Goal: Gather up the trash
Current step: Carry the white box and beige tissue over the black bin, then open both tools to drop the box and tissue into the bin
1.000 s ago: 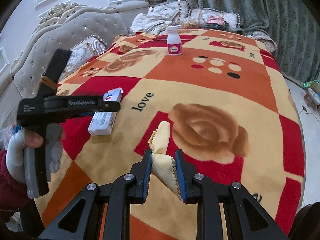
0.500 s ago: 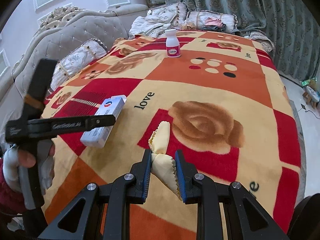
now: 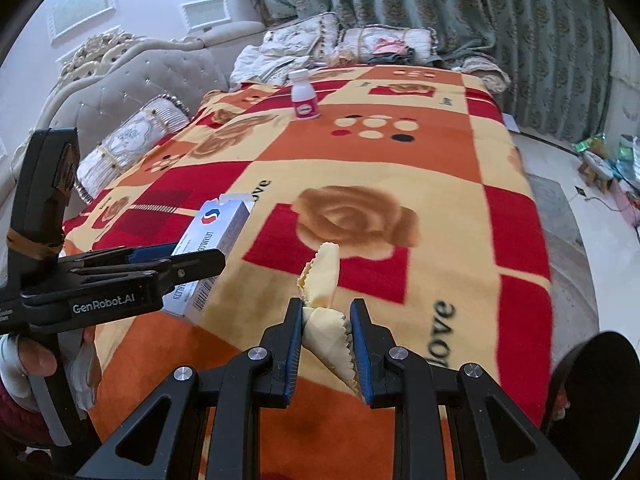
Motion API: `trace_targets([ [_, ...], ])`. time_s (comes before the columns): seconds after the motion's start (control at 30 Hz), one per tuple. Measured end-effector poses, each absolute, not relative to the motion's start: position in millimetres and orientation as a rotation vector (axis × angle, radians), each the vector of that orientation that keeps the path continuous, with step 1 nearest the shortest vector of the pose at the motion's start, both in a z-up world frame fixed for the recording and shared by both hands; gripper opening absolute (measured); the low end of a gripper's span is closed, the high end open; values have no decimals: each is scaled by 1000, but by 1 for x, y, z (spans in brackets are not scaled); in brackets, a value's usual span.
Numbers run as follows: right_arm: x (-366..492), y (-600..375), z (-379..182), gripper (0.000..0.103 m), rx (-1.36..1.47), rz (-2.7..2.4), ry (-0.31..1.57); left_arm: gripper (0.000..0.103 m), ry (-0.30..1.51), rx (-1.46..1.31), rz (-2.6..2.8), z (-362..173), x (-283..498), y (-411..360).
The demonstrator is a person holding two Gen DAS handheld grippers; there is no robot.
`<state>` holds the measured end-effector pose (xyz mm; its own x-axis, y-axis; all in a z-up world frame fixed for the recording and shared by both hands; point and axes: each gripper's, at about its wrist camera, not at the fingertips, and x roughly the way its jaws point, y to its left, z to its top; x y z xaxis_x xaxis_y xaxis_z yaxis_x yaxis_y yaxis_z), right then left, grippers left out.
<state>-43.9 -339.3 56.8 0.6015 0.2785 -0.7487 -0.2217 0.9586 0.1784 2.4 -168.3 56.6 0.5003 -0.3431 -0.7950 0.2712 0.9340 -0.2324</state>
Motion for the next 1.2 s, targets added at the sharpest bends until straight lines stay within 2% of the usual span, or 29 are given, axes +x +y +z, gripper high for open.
trace_targets([
  [0.6,-92,-433,64,22,161,107,846,53,963,40,-557,68,-23,-279],
  [1.2,-133,-565,37,22,306,-157,876,55,1046,55,-851,57,-40,-420],
])
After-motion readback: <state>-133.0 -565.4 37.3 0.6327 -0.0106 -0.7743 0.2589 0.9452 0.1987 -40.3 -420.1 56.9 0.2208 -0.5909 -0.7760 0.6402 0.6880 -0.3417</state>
